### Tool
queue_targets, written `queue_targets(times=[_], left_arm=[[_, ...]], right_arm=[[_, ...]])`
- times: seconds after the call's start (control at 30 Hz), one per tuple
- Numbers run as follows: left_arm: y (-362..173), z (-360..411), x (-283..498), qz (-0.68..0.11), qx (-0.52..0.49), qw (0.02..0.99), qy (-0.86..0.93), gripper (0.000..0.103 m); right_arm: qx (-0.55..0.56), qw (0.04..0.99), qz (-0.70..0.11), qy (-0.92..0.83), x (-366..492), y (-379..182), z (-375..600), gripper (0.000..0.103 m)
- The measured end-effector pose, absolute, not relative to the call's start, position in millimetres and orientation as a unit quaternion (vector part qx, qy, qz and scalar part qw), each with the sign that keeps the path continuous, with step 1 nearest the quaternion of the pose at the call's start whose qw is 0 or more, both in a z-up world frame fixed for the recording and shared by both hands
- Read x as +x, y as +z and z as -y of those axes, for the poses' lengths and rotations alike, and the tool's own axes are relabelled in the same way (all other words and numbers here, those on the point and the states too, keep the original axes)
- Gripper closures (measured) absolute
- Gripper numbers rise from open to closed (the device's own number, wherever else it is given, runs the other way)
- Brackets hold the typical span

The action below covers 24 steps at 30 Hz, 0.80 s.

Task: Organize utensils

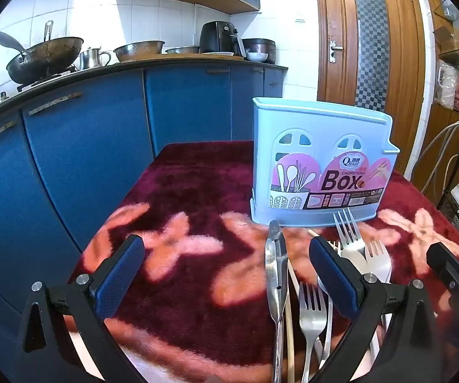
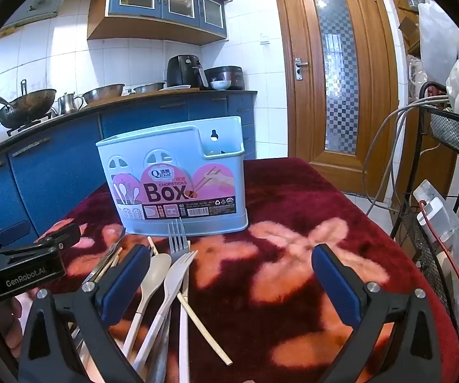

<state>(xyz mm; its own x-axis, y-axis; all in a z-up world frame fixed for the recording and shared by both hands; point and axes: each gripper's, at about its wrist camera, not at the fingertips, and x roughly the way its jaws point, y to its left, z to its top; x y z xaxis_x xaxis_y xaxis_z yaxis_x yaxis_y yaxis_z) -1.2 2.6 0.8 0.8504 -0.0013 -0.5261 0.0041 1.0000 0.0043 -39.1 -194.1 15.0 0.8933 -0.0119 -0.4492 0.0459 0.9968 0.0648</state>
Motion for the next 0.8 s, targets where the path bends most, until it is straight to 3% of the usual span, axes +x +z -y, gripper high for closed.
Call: queue_targets(times=[0.8], left_arm=[[2.7, -1.8, -2.9, -0.271, 0.005, 0.962, 0.000, 0.000]], right_arm=[[0.037, 0.972, -0.231, -0.015, -39.0, 14.5, 194.3, 0.000]])
